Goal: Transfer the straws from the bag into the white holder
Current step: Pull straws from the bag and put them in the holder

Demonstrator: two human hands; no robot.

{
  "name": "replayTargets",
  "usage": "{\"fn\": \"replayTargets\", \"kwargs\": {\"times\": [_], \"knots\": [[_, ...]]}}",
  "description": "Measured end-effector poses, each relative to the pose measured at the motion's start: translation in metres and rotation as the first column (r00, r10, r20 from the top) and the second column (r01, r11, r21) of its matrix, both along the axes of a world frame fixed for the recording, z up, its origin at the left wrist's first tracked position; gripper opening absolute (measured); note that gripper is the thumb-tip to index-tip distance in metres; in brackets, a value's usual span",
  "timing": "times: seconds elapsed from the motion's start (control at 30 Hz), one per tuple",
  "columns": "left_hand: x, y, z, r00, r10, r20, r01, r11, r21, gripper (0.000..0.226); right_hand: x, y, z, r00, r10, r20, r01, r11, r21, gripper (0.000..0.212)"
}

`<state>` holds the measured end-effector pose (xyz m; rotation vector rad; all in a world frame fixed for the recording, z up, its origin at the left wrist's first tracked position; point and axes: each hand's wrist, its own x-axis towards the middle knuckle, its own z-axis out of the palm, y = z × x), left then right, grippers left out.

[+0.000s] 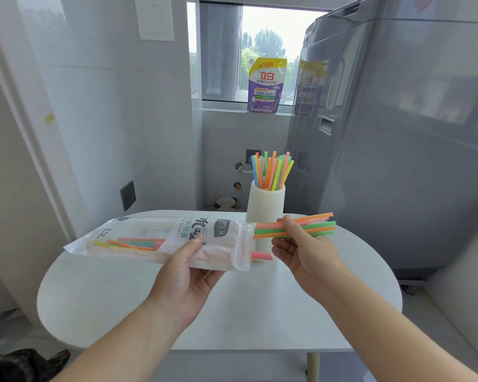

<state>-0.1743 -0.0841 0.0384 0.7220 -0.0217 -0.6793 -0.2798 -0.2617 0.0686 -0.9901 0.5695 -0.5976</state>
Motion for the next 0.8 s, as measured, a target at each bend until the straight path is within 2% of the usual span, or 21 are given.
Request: {"fn": "replayTargets", "kwargs": {"times": [0.1,0.17,0.3,0.37,0.57,0.8], "knots": [[0.0,0.0,0.001,1.0,-0.006,0.001,0.006,1.0,-0.003,0.035,-0.002,-0.002,0.004,0.999,0.006,0.051,-0.007,1.0,0.018,0.024],[0.001,-0.001,0.001,1.0,-0.001,-0.003,0.001,1.0,-0.002,0.035,-0.004,-0.004,0.009,0.997,0.002,0.074,0.0,1.0,-0.024,0.02],[0.006,0.002,0.001,1.0,0.016,-0.015,-0.016,1.0,-0.005,0.032,-0.011,-0.01,0.025,0.996,0.006,0.087,0.017,0.965,-0.263,0.021],[0.009,0.002,0.0,0.999,0.023,-0.024,-0.023,1.0,-0.003,0.029,-0.015,-0.013,0.033,0.997,-0.013,0.072,0.036,0.942,-0.334,0.022],[0.013,0.003,0.001,0.999,0.035,-0.039,-0.035,0.999,-0.005,0.028,-0.024,-0.024,0.049,0.999,0.0,0.039,0.014,0.936,-0.352,0.024],[0.024,0.008,0.001,0.994,0.105,-0.041,-0.106,0.994,-0.007,0.031,-0.047,-0.059,0.086,0.997,-0.074,0.037,0.082,0.864,-0.497,0.02]]}}
